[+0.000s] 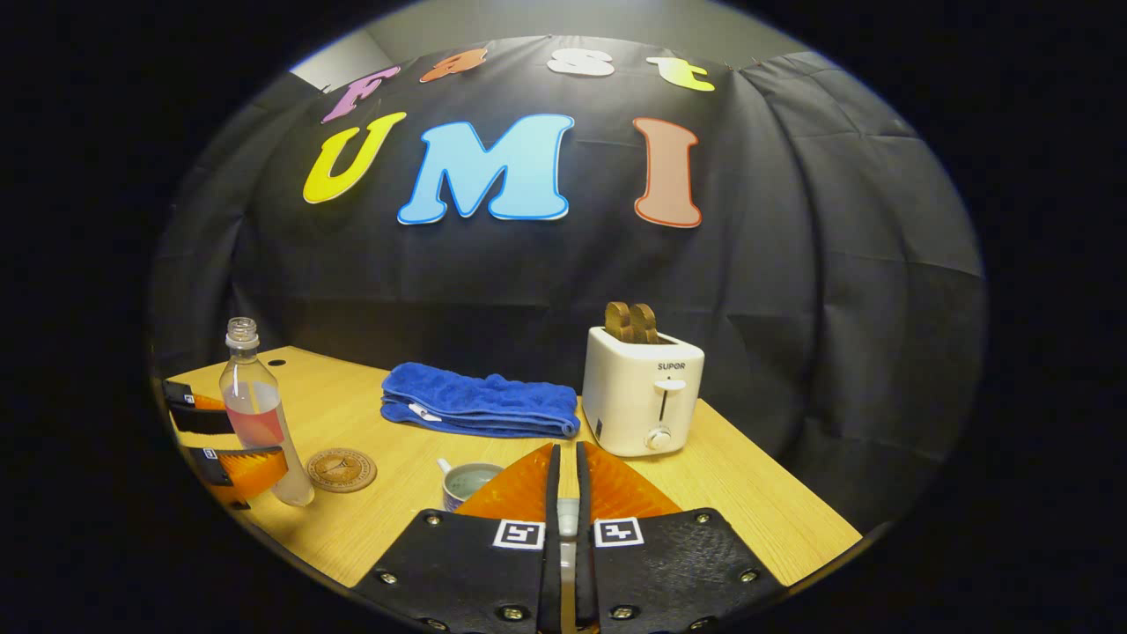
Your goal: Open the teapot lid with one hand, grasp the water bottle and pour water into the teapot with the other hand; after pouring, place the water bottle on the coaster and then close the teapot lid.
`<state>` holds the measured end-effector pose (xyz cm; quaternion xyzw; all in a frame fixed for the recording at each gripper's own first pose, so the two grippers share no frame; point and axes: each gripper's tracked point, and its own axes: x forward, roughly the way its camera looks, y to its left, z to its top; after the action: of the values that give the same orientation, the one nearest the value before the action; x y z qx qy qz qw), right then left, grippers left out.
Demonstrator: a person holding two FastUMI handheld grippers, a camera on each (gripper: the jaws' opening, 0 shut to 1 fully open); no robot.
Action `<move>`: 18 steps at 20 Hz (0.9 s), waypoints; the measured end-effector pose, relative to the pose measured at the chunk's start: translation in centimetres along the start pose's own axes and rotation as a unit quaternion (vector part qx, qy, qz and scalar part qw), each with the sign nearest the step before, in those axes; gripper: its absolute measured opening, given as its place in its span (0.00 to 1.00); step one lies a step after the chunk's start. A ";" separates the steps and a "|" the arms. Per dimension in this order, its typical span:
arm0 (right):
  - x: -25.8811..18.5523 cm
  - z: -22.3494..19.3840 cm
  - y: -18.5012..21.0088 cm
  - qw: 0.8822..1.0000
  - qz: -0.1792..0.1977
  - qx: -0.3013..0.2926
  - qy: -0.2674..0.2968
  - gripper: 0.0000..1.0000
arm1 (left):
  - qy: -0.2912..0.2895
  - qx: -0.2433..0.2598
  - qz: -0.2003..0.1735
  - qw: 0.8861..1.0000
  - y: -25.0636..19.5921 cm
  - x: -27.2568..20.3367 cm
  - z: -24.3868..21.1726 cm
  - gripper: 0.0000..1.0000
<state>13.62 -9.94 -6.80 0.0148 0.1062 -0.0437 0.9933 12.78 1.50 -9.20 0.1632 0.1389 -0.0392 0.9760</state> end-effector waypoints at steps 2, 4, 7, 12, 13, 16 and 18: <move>0.3 -0.9 -0.6 1.000 -0.003 0.022 0.012 0.06 | 0.012 0.053 -0.013 0.998 -0.5 0.9 0.8 0.84; 0.5 -1.1 -1.6 1.000 -0.019 0.016 0.015 0.06 | 0.023 0.122 -0.010 0.992 -0.3 1.7 1.9 0.83; 0.4 -1.4 -2.2 0.999 -0.030 0.016 0.017 0.06 | 0.007 0.238 -0.007 0.971 0.1 2.8 4.5 0.83; 0.6 -2.1 -3.6 0.998 -0.044 0.035 0.028 0.06 | 0.007 0.387 -0.002 0.922 0.0 5.9 6.2 0.83; 0.5 -2.1 -3.9 0.998 -0.047 0.039 0.028 0.06 | 0.013 0.406 -0.005 0.914 -0.2 6.2 6.0 0.83; 0.6 -2.6 -5.1 0.996 -0.057 0.056 0.035 0.06 | 0.023 0.454 -0.012 0.891 -0.7 6.7 5.3 0.83; 0.4 -2.7 -5.5 0.995 -0.058 0.068 0.037 0.06 | 0.035 0.487 -0.021 0.873 -1.1 7.2 4.9 0.84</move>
<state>12.99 -15.34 -9.61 0.0774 0.1406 -0.1081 0.9811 20.80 -1.41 -7.17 0.6161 0.1395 -0.1164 0.7664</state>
